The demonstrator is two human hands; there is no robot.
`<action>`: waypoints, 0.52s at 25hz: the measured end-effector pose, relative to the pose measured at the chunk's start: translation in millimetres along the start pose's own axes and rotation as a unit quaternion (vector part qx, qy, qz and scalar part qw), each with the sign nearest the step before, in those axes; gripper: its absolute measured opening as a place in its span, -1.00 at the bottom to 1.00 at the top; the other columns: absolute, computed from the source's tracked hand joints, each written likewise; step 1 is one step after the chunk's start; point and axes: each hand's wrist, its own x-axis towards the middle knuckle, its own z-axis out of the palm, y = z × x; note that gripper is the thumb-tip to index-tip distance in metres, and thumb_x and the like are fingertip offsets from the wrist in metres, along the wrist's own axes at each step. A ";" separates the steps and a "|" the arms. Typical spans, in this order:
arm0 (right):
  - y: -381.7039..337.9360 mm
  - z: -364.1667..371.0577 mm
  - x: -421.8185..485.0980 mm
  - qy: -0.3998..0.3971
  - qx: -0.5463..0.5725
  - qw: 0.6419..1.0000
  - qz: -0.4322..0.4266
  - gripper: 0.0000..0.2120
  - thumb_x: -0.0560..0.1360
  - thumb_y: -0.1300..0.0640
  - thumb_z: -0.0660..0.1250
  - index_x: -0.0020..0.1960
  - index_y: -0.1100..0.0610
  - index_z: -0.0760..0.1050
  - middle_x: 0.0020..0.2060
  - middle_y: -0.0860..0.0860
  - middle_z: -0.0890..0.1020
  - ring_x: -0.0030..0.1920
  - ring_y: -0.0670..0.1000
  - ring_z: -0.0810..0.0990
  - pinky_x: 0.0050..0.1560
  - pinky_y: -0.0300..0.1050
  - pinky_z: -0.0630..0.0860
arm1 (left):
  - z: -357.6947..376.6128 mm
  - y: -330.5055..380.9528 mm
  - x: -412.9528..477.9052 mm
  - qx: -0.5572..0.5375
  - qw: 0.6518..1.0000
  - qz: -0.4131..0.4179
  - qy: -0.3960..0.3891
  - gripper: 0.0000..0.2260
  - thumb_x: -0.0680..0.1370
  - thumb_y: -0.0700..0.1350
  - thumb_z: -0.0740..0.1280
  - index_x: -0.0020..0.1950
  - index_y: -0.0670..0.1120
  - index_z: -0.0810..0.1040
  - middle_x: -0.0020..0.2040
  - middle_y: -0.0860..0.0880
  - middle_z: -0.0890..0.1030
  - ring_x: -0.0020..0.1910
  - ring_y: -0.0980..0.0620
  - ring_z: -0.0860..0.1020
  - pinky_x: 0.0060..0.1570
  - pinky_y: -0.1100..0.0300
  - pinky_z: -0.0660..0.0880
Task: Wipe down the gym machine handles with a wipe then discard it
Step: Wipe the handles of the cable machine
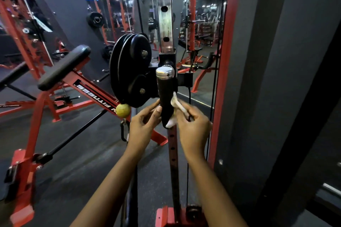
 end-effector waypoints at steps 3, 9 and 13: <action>-16.2 9.5 19.3 0.026 -0.057 0.984 -0.167 -0.77 0.41 0.29 0.39 0.06 0.19 0.60 -0.05 0.02 0.67 -0.05 -0.17 0.62 -0.05 -0.37 0.55 | -5.1 4.9 4.5 -0.050 0.998 -0.017 -0.022 -0.80 0.58 -0.11 0.18 0.14 0.04 0.52 0.06 0.04 0.63 0.07 0.17 0.60 -0.03 0.35 0.52; 32.5 3.4 -29.1 -0.018 -0.222 0.945 -0.240 -0.74 0.39 0.22 0.37 0.08 0.15 0.60 -0.04 0.10 0.63 -0.08 -0.07 0.59 -0.03 -0.34 0.52 | -13.9 -2.6 11.2 -0.100 0.992 -0.047 -0.068 -0.76 0.55 -0.01 0.18 0.15 0.05 0.53 0.05 0.05 0.64 0.08 0.16 0.60 -0.07 0.38 0.52; 50.4 1.7 -62.0 -0.050 -0.250 0.952 -0.171 -0.70 0.39 0.27 0.40 0.10 0.10 0.59 -0.04 0.04 0.64 -0.06 -0.10 0.59 -0.06 -0.27 0.53 | -20.0 -7.5 14.6 -0.120 0.986 -0.046 -0.103 -0.76 0.50 0.03 0.20 0.12 0.10 0.55 0.08 0.04 0.63 0.11 0.13 0.58 0.06 0.31 0.53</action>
